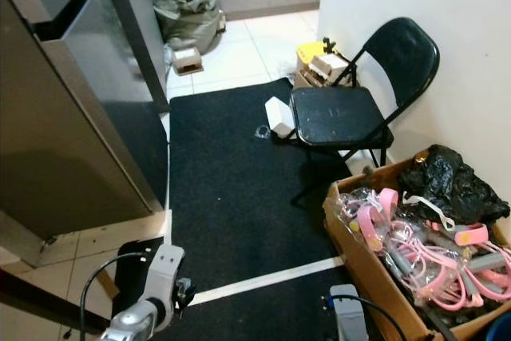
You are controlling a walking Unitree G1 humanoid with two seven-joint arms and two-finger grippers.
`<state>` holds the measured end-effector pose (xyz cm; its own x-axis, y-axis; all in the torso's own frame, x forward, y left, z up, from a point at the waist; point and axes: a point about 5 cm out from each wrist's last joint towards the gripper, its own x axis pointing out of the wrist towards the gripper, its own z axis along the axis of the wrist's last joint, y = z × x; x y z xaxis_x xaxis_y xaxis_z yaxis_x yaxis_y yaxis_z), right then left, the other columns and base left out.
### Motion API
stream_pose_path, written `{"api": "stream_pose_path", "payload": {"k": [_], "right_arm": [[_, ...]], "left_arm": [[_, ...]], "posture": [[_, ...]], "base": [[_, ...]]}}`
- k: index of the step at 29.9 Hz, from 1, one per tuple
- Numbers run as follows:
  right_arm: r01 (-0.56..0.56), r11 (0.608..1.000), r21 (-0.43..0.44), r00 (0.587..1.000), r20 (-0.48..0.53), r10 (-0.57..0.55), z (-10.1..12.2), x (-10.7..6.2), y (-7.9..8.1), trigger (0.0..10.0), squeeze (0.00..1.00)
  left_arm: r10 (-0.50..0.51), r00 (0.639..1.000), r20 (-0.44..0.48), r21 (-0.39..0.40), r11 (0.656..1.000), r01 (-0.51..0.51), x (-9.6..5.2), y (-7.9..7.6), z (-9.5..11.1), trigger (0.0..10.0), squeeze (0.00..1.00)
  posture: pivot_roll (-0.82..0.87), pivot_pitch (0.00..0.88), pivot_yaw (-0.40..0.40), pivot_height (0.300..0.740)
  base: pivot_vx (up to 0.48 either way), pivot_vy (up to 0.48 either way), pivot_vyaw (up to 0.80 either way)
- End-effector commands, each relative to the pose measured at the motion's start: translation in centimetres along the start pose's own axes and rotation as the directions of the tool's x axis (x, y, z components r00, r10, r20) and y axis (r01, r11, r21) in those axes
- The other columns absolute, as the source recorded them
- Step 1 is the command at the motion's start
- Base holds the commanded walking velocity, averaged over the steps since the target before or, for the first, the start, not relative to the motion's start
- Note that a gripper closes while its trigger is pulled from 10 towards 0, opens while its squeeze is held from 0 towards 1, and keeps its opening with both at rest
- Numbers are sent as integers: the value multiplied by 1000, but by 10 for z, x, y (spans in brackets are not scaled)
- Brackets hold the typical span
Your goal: Picking trash to rubbish bin
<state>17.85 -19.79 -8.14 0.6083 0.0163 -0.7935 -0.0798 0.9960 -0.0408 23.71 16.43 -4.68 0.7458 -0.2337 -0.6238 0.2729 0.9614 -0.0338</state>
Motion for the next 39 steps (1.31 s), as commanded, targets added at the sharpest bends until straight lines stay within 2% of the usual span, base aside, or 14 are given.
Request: {"api": "stream_pose_path", "payload": {"k": [1, 12, 22, 32, 39], "right_arm": [[-7, 1000, 2, 1000, -18, 7, -4, -1, 1, 10000, 0], [-18, 1000, -25, 1000, -19, 18, -3, -1, -1, 10000, 0], [-41, 994, -102, 999, -25, 39, 4, -1, -11, 10000, 0], [-52, 991, -125, 998, -30, 49, 6, -1, -12, 10000, 0], [-54, 990, -131, 998, -24, 52, 6, 1, -5, 10000, 0]], "left_arm": [[6, 999, -36, -12, 1000, -6, -3, 1, -10, 10000, 0], [9, 999, -38, -14, 1000, -9, -3, 0, -11, 10000, 0], [31, 999, -44, -60, 998, -33, -5, -8, -21, 10000, 0], [48, 998, -51, -74, 996, -52, -7, -7, -26, 10000, 0], [93, 993, -67, -29, 995, -95, -10, 3, -27, 10000, 0]], "posture": [[34, 93, 24, 740], [23, 96, 6, 740], [14, 112, -72, 740], [21, 119, -77, 740], [35, 114, -48, 740]], "base": [[0, 0, 800], [0, 0, 800], [0, 0, 800], [0, 0, 800], [0, 0, 800]]}}
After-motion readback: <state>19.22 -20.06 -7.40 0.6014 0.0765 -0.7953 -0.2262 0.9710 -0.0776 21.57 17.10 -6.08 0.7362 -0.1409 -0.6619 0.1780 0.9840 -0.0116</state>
